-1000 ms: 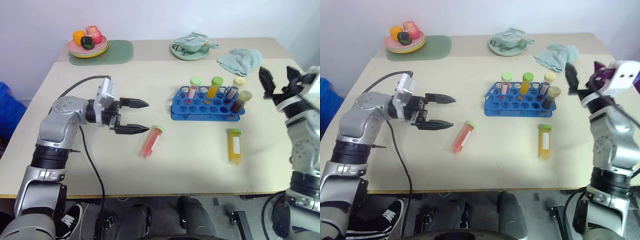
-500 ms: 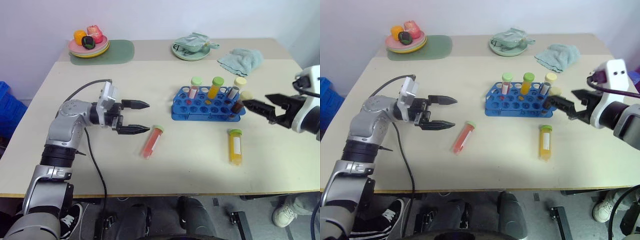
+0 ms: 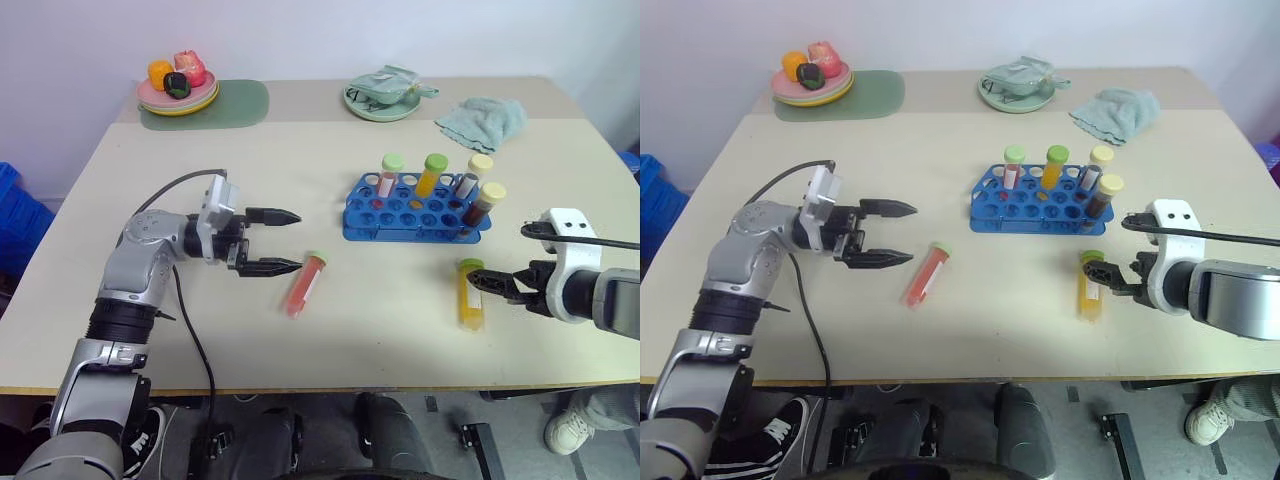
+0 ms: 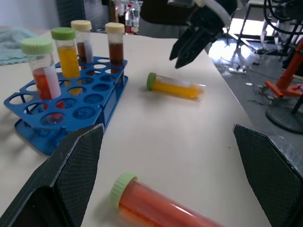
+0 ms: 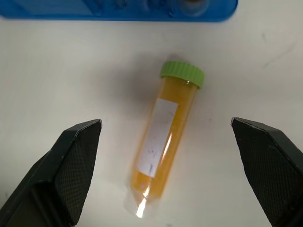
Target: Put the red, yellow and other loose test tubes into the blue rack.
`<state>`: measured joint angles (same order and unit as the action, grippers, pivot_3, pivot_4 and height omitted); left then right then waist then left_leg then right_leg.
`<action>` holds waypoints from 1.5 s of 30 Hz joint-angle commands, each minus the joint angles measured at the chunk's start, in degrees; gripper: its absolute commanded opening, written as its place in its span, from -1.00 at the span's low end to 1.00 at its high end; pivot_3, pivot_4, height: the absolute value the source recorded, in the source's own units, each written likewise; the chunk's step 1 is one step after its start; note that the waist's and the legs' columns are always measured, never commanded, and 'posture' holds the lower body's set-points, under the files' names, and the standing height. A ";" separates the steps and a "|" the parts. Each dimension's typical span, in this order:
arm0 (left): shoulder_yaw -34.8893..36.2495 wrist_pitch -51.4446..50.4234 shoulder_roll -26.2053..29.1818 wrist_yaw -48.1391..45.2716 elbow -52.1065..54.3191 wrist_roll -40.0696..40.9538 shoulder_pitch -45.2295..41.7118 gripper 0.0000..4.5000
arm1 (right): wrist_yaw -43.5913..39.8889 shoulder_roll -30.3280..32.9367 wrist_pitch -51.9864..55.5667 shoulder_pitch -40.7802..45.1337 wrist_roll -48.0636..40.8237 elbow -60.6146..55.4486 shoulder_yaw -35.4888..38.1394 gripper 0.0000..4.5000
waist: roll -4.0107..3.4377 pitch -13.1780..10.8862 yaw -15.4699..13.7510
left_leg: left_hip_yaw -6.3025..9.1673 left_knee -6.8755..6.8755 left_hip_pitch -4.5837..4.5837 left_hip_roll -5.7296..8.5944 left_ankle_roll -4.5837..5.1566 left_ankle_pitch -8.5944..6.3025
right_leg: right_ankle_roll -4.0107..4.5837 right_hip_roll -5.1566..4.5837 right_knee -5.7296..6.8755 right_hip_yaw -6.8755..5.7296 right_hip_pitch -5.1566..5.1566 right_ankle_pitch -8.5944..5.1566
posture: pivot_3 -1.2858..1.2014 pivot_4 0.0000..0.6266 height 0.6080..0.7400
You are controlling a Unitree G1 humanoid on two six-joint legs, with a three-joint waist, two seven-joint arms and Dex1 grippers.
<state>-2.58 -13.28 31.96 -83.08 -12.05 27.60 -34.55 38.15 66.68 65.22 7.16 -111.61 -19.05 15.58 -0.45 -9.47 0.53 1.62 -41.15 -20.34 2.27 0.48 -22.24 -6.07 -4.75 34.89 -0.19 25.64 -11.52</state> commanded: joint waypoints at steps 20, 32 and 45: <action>1.12 -0.92 0.37 2.51 6.47 1.53 3.03 1.00 | 11.40 -3.03 0.38 14.86 -1.39 9.13 -15.35 0.99 | -0.01 0.00 -0.09 | 0.02 0.06 -0.07 -0.06 0.04 -0.02 | -0.01 0.05 -0.57 -0.03 -0.11 0.01 | 0.03 -0.52 1.00; 1.92 -2.41 0.58 4.83 11.20 2.72 7.22 1.00 | 11.80 -5.55 8.29 22.31 -1.39 19.96 -18.24 0.99 | -0.02 0.00 -0.12 | 0.03 0.09 -0.07 -0.07 0.05 -0.03 | -0.01 0.03 -0.61 -0.04 -0.12 0.01 | 0.03 -0.52 1.00; 2.18 -3.07 0.62 6.42 13.34 3.38 9.00 1.00 | 13.55 -7.00 9.93 24.33 -1.39 23.09 -19.52 0.99 | -0.02 0.00 -0.03 | 0.02 0.10 -0.07 -0.07 0.05 -0.03 | -0.01 0.04 -0.62 -0.05 -0.12 0.01 | 0.03 -0.52 1.00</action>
<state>-1.41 -16.15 32.28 -76.98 -0.76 29.66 -25.54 51.23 59.58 74.74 30.11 -112.27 4.21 -4.11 -0.47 -9.47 0.50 1.65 -41.06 -20.41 2.20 0.53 -22.27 -6.07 -4.71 34.27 -0.24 25.52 -11.51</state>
